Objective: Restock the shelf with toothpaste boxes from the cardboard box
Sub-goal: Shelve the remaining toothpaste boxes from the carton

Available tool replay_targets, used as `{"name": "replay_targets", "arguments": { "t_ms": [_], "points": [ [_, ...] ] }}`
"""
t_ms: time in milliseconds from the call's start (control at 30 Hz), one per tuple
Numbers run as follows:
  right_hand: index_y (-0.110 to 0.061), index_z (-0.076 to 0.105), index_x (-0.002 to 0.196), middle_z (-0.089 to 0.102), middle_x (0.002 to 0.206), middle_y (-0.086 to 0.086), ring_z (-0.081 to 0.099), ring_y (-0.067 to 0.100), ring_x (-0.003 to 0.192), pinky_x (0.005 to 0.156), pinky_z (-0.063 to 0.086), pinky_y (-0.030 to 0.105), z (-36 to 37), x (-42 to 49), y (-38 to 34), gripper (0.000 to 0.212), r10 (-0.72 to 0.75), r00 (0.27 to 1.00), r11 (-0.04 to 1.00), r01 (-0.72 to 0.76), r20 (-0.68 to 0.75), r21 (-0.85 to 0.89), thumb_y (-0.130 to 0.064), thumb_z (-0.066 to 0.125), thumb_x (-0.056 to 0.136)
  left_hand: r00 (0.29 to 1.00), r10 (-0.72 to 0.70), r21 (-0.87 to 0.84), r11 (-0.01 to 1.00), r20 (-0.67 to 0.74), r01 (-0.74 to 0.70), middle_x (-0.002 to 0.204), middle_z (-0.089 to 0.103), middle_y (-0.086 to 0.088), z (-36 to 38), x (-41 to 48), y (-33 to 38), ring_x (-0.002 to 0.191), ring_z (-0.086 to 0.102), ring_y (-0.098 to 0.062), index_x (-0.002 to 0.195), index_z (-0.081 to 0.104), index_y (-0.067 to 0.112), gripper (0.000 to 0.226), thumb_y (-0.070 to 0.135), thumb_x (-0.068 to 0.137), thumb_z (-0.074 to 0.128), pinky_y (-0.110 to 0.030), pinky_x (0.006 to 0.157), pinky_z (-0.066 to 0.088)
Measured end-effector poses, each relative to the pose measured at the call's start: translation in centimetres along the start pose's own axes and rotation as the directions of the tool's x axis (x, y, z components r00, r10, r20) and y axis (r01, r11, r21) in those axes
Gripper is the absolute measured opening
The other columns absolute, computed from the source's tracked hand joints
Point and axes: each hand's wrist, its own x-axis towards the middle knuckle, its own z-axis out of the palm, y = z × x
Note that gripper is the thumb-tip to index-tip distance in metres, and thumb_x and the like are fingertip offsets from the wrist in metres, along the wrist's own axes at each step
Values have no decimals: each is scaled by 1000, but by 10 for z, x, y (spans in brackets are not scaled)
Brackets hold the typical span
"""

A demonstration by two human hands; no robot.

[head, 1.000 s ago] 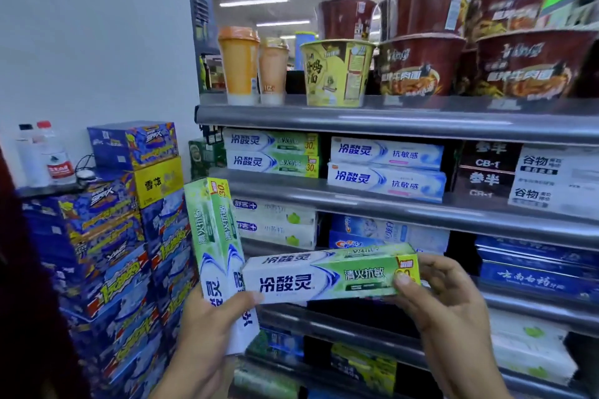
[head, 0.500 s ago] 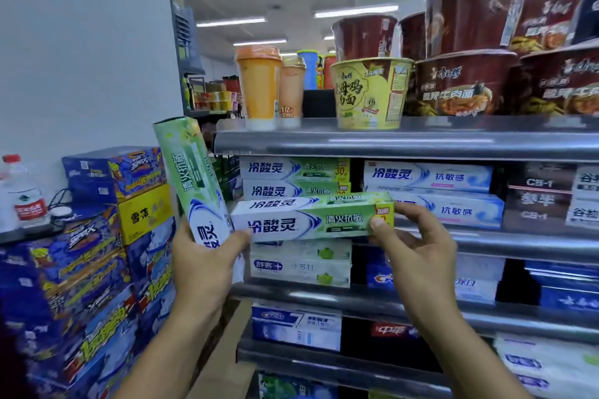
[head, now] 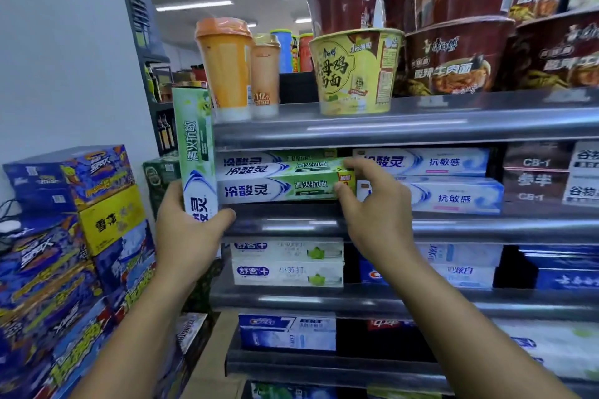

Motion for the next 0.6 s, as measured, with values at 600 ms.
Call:
{"name": "replay_targets", "arguments": {
  "t_ms": [600],
  "points": [
    [-35,63,132,62,125,-10,60,10,79,65,48,17,-17,-15,-26,53,-218,956,945,157,194,288,-28,77,81,589,-129,117,991,798,59,60,49,4,-43,-26,9,48,36,-12,101,66,42,44,13,69,72,-26,50,35]
  ]
}}
